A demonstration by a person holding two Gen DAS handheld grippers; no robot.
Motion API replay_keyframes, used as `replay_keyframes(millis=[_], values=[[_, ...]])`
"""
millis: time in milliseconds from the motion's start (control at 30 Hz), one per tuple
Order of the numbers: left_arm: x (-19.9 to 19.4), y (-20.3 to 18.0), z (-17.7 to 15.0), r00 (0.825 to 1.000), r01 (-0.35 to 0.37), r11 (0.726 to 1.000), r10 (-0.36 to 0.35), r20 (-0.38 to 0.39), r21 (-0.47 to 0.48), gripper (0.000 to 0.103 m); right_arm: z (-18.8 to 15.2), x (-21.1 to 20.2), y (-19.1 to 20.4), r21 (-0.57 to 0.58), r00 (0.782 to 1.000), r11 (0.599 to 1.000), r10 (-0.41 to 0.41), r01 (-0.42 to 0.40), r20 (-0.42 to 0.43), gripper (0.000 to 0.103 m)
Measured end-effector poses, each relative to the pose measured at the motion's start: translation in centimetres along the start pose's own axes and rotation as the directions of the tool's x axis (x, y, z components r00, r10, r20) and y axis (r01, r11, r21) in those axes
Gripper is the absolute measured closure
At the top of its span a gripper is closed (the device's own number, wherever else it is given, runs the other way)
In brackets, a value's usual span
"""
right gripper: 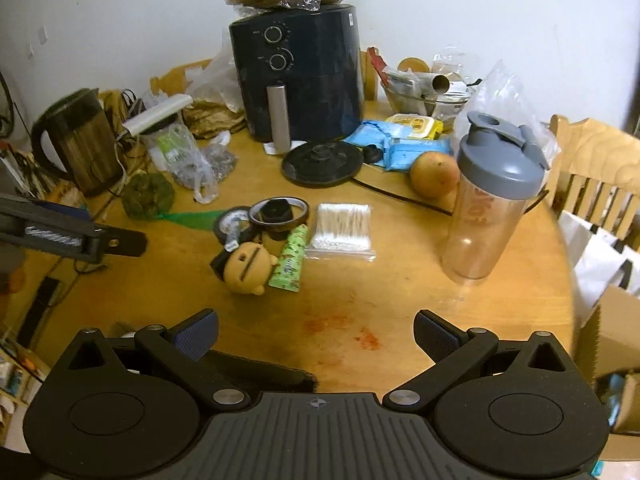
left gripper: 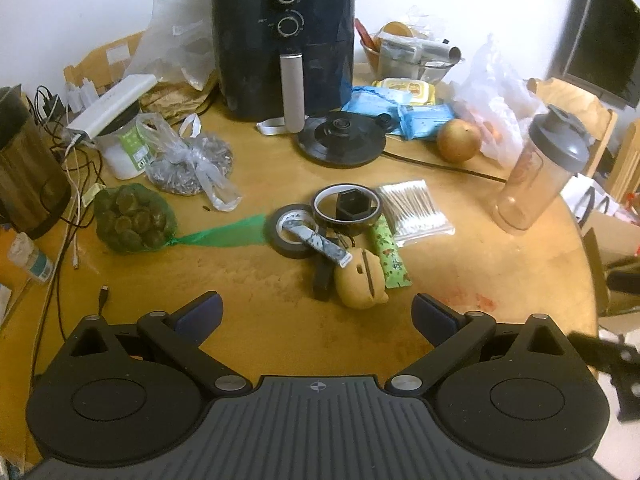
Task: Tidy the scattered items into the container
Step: 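Move the left tool toward the grey marble-patterned strip by the tape, then close the left gripper on the grey marble-patterned strip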
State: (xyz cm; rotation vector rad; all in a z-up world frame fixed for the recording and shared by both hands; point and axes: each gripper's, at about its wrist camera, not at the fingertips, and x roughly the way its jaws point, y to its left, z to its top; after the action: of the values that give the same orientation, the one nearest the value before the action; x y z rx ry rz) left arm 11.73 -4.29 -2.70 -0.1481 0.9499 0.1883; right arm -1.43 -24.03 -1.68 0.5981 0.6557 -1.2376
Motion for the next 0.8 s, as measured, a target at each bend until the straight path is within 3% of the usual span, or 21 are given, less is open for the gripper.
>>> replay_keyframes(millis=[200,533,667,800], values=[[1.8,0.6,1.1,0.999,0.033,0.999,-0.033,-0.011,-0.021,0.000,0.0,0.7,0.0,0.009,0.999,1.000,-0.016,0.016,-0.036,0.000],[5.1,0.4,2.7,1.000,-0.016,1.000,0.016,-0.005,0.022,0.000,0.0,1.7,-0.1,0.002,0.992,0.993,-0.117,0.117,-0.039,0.000],[6.9,0.8,3.2,0.999,0.043,0.999,-0.043,-0.030,0.003,0.000,0.1,2.3,-0.4,0.025,0.992,0.993,-0.116,0.117,-0.056,0.000],[9.1,1.8,3.9,0.992,0.096,0.993,-0.101,-0.069,-0.074,0.001,0.1,2.7,-0.8,0.057,0.988,0.989,-0.128,0.133,-0.083,0.000]])
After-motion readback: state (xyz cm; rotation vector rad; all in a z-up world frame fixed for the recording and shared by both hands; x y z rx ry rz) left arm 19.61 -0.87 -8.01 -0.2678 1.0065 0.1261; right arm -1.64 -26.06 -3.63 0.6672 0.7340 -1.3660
